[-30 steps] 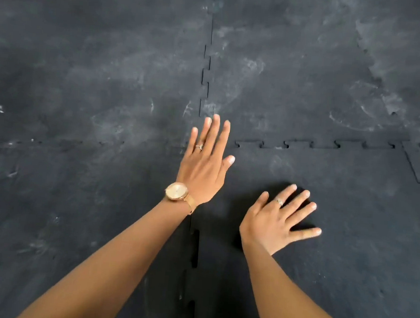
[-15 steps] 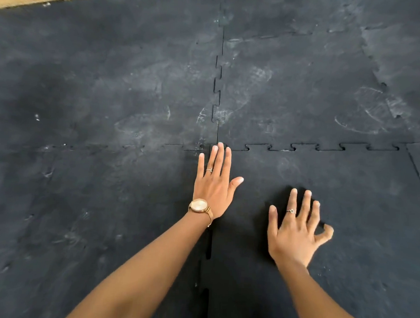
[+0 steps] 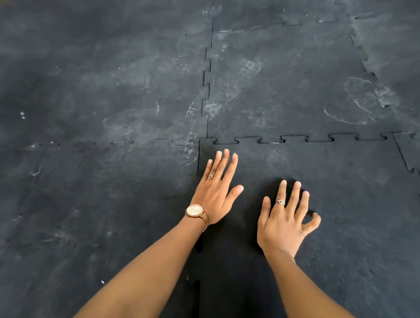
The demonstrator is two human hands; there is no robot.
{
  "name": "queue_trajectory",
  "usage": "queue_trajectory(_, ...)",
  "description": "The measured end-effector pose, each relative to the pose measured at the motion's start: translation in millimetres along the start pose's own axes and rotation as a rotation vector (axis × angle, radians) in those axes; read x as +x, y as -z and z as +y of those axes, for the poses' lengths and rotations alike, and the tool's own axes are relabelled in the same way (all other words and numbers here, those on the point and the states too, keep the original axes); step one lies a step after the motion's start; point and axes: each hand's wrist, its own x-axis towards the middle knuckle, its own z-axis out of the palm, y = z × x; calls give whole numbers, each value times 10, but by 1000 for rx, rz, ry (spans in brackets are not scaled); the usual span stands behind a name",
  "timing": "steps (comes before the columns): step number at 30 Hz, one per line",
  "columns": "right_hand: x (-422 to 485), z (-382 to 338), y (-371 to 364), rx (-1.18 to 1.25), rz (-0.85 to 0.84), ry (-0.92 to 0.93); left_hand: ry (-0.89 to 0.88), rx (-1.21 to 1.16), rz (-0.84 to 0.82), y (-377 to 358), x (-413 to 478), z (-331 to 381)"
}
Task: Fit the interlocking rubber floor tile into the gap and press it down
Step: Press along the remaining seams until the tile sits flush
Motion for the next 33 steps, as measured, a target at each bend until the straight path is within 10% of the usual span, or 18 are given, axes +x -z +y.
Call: queue_trajectory(33,-30,47,-12,6,21,30,141,67,62,-238,-1048,507)
